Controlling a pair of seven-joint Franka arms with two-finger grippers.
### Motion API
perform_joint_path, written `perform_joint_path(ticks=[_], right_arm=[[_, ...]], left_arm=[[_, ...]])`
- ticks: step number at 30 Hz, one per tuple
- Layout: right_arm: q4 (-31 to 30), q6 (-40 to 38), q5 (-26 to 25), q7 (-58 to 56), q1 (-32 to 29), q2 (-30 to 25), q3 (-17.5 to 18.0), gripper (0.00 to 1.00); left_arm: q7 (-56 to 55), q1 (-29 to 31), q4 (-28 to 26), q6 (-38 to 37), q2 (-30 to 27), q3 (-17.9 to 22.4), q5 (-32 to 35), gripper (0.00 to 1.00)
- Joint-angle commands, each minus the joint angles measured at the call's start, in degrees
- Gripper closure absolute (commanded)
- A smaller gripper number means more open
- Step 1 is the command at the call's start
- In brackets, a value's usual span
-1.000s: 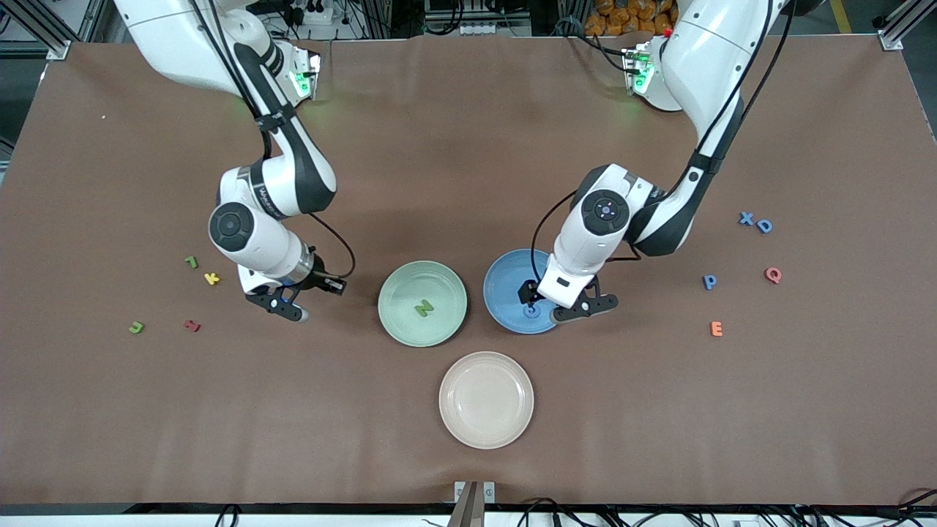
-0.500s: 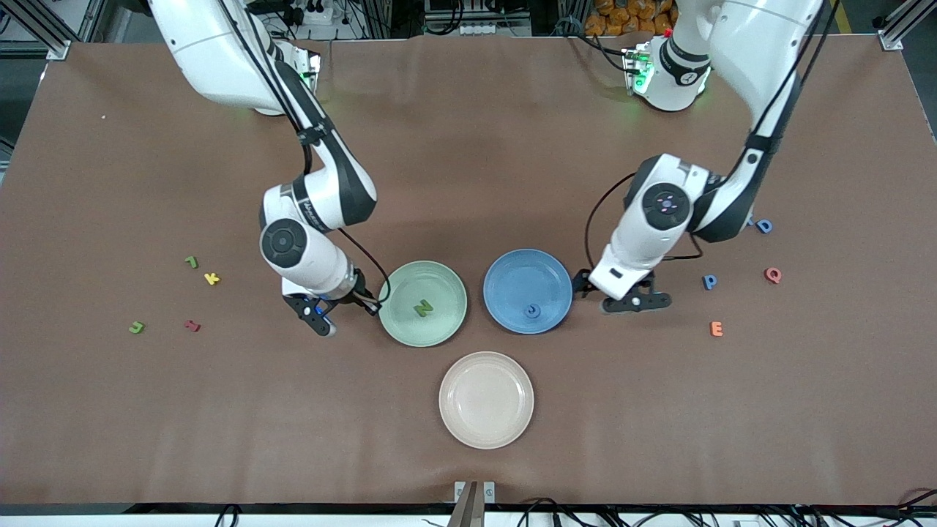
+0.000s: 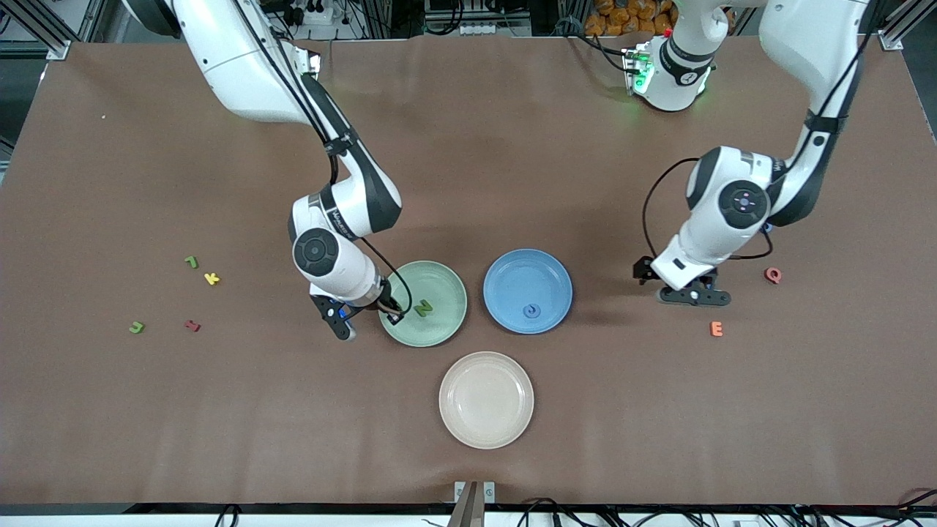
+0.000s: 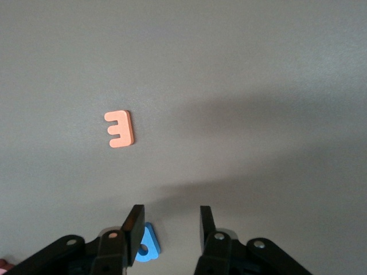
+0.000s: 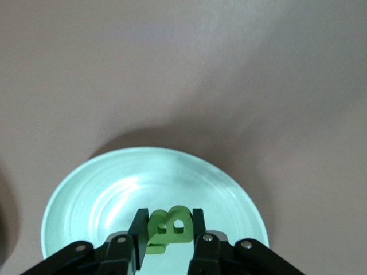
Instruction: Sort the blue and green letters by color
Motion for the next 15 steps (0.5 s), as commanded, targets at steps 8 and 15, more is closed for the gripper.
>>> perform_joint_path(ticks=[8, 15], right_arm=[[-2.53, -4.44, -2.74, -16.54, -1.03, -1.25, -0.85, 0.0], [-6.57, -4.53, -3.09, -24.02, -2.09, -3.53, -2.43, 0.0]], left_arm=[[3.01, 2.45, -0.68, 0.83, 0.01, -0.22, 1.5, 0.52], [5.39, 4.74, -1.03, 0.92, 0.01, -0.22, 1.5, 0.49]])
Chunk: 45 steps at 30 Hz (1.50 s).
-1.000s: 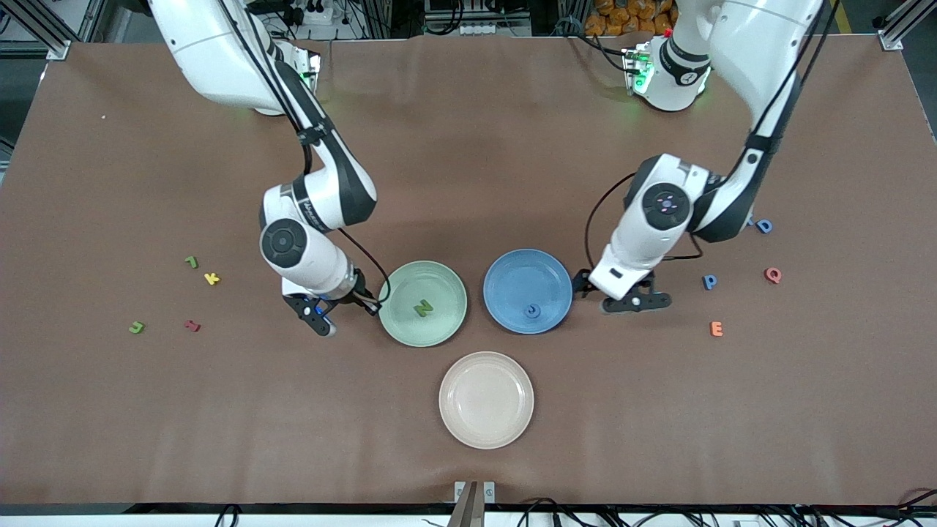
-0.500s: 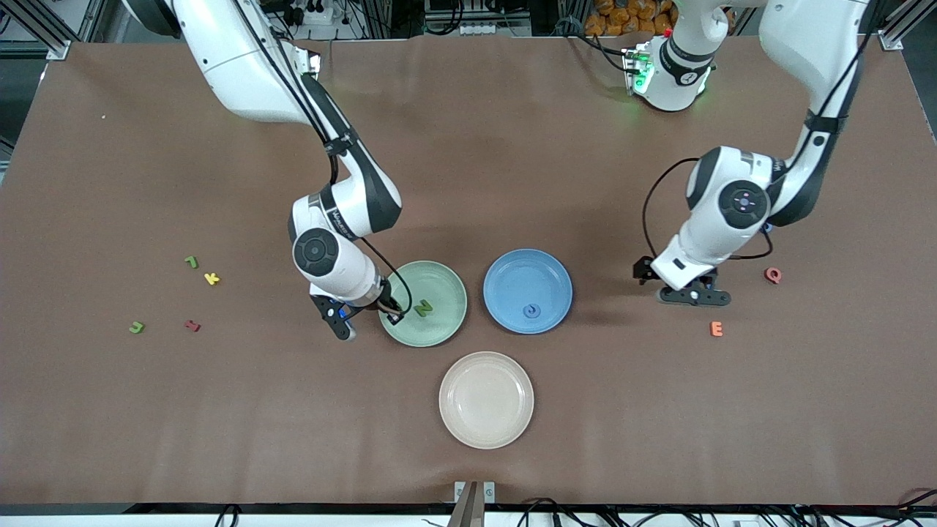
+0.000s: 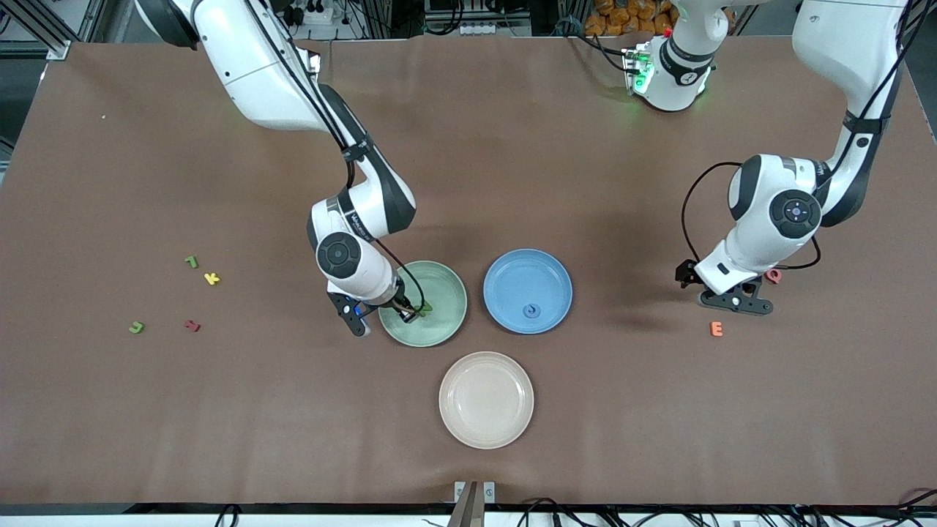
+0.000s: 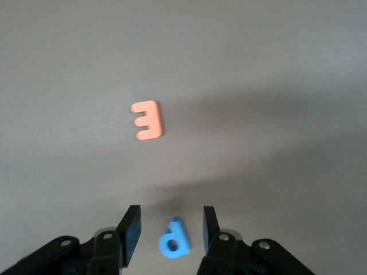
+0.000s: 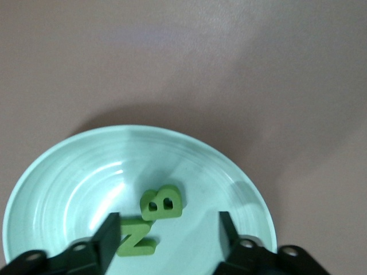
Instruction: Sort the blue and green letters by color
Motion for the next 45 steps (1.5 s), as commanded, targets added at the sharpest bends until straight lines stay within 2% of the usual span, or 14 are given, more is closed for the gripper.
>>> perform_joint_path(ticks=[1, 14, 24, 30, 41, 45], right_arm=[[-4.68, -0.19, -1.25, -6.03, -1.09, -3.55, -1.11, 0.0], [-12.24, -0.19, -1.25, -19.39, -2.76, -9.35, -5.5, 0.0], [-20.15, 0.08, -1.25, -34.59, -10.75, -16.64, -5.59, 0.0], [-22.53, 0.78, -1.42, -45.49, -15.5, -17.44, -6.03, 0.0], [-22.71, 1.31, -6.7, -60.08, -17.0, -17.35, -14.03, 0.0], [-22.62, 3.06, -6.7, -65.0, -19.19, -17.26, -14.74, 0.0]], left_arm=[[1.35, 1.87, -1.19, 0.97, -0.17, -0.23, 1.49, 0.49], [1.26, 2.13, -4.62, 3.78, -0.52, -0.22, 1.49, 0.49], [1.26, 2.13, -5.67, 4.84, -0.44, -0.22, 1.05, 0.49], [1.26, 2.13, -5.76, 5.36, -0.26, -0.22, 0.96, 0.49], [0.73, 2.13, -6.03, 7.21, 0.7, -0.22, 0.7, 0.49], [0.56, 2.13, -6.12, 8.35, 1.32, -0.22, 0.7, 0.49]])
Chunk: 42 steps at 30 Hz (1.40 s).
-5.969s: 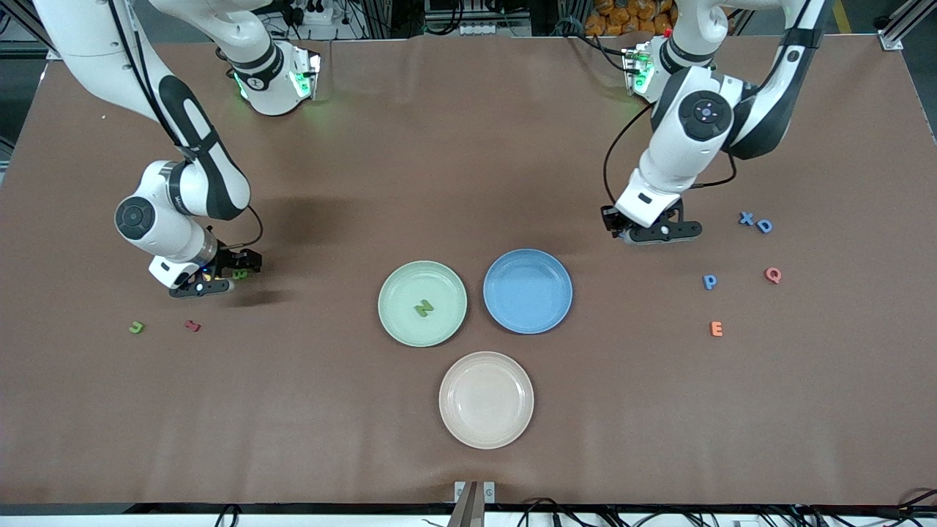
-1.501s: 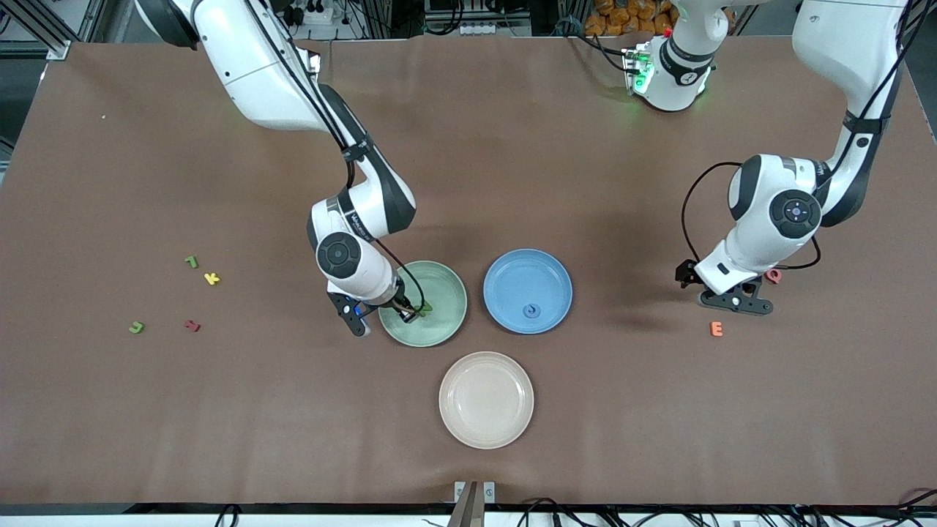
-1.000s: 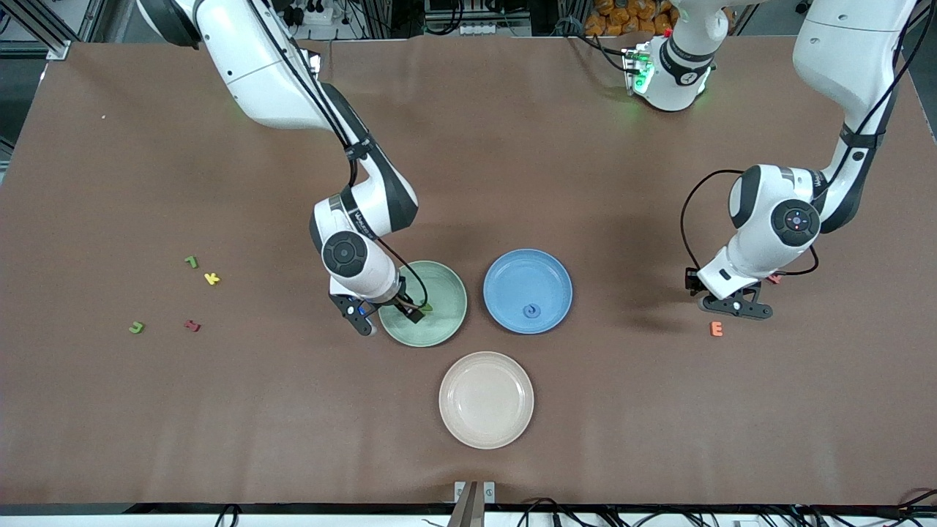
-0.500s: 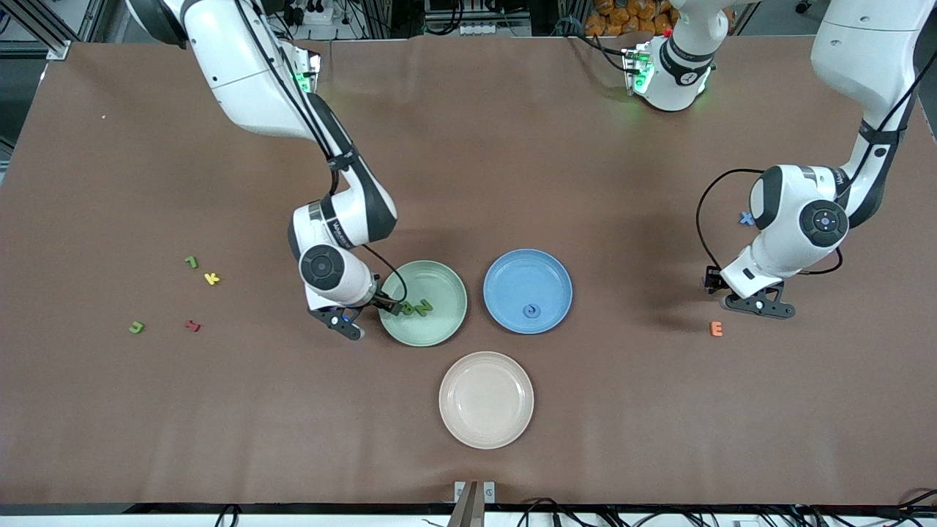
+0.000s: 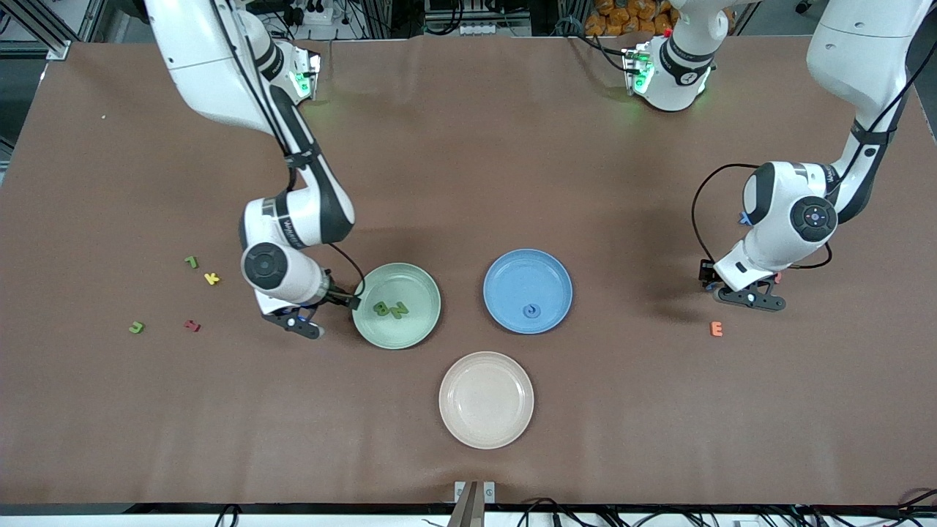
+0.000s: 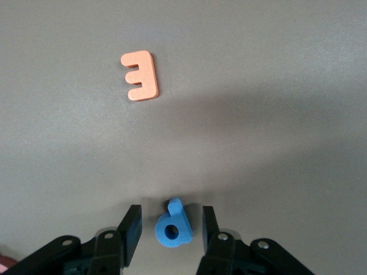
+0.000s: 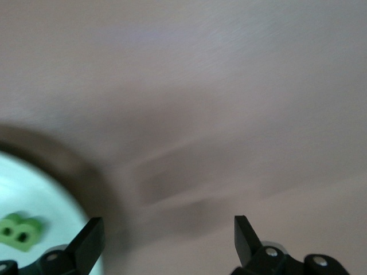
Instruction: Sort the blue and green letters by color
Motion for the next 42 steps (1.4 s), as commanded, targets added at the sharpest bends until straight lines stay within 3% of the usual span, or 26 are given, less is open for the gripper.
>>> perform_joint_path(ticks=[1, 6, 18, 28, 37, 42], right_arm=[[-1.73, 3.02, -1.38, -6.61, -3.15, -1.67, -0.59, 0.0], [-1.55, 6.72, -1.21, -16.19, -8.33, -0.88, -0.42, 0.0], [3.63, 7.08, 0.02, -31.31, -15.46, 3.25, 0.2, 0.0], [10.84, 7.08, 8.54, -42.91, -17.22, 10.1, 0.2, 0.0], [14.79, 7.25, 12.59, -48.28, -18.8, 13.89, 0.2, 0.0], [16.29, 8.92, 12.59, -48.28, -19.15, 15.73, 0.28, 0.0]], left_arm=[[-0.67, 0.38, -0.63, 2.38, 0.57, -0.16, 0.68, 0.49], [-0.85, 0.29, -1.25, 2.82, 0.57, -0.16, 0.42, 0.49], [-0.94, 0.21, -2.92, 4.4, 0.31, -0.16, -0.11, 0.49], [-1.02, 0.38, -3.53, 4.57, 0.04, -0.07, -0.2, 0.5], [-1.02, 0.38, -3.36, 4.66, 0.22, -0.07, -0.2, 0.69], [-1.02, 0.38, -3.36, 4.66, 0.31, 0.19, -0.2, 0.71]])
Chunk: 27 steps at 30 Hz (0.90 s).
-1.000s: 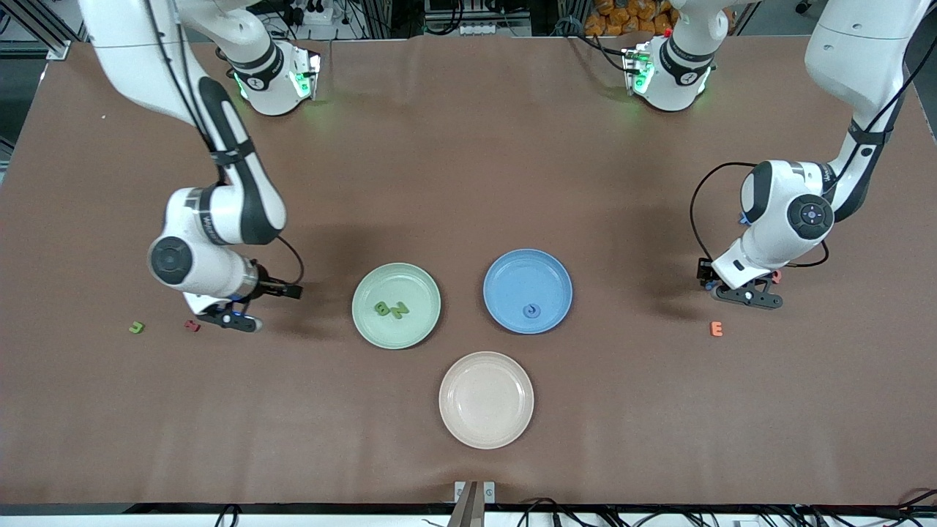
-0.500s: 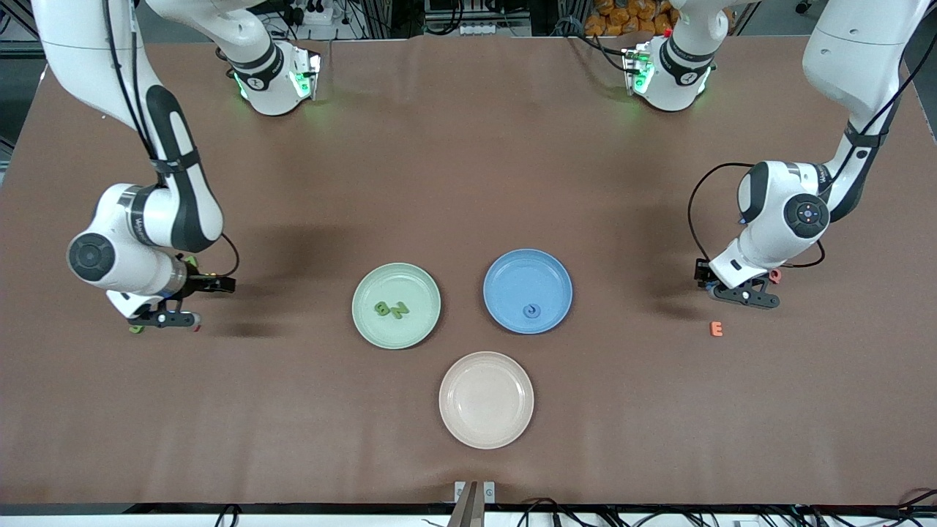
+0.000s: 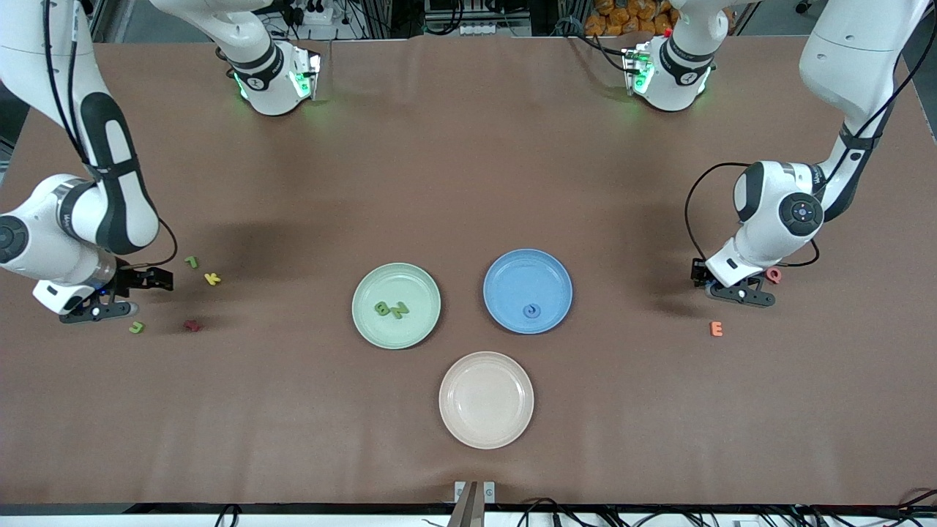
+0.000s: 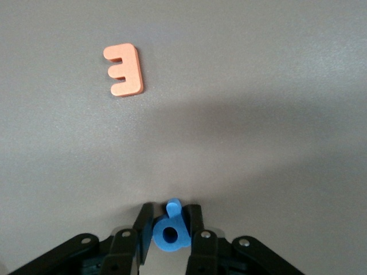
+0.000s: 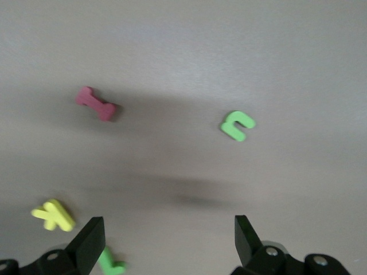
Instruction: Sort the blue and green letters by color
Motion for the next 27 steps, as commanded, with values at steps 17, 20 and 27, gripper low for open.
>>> perform_joint_path(ticks=[17, 20, 27], right_arm=[[5.91, 2.31, 2.18, -1.63, -5.34, 5.51, 5.14, 0.05], [5.91, 2.31, 2.01, -1.72, -5.17, 5.51, 5.14, 0.21], [5.91, 2.23, 1.92, -1.63, -4.81, 5.34, 5.14, 0.59]], left_arm=[[-0.47, -0.23, -1.64, 0.84, -0.95, 0.61, -0.07, 0.72], [-0.55, -0.49, -1.73, 0.84, -1.3, 0.61, -0.16, 0.72], [-2.31, -1.63, -2.78, 0.67, -3.06, 0.61, -0.08, 0.72]])
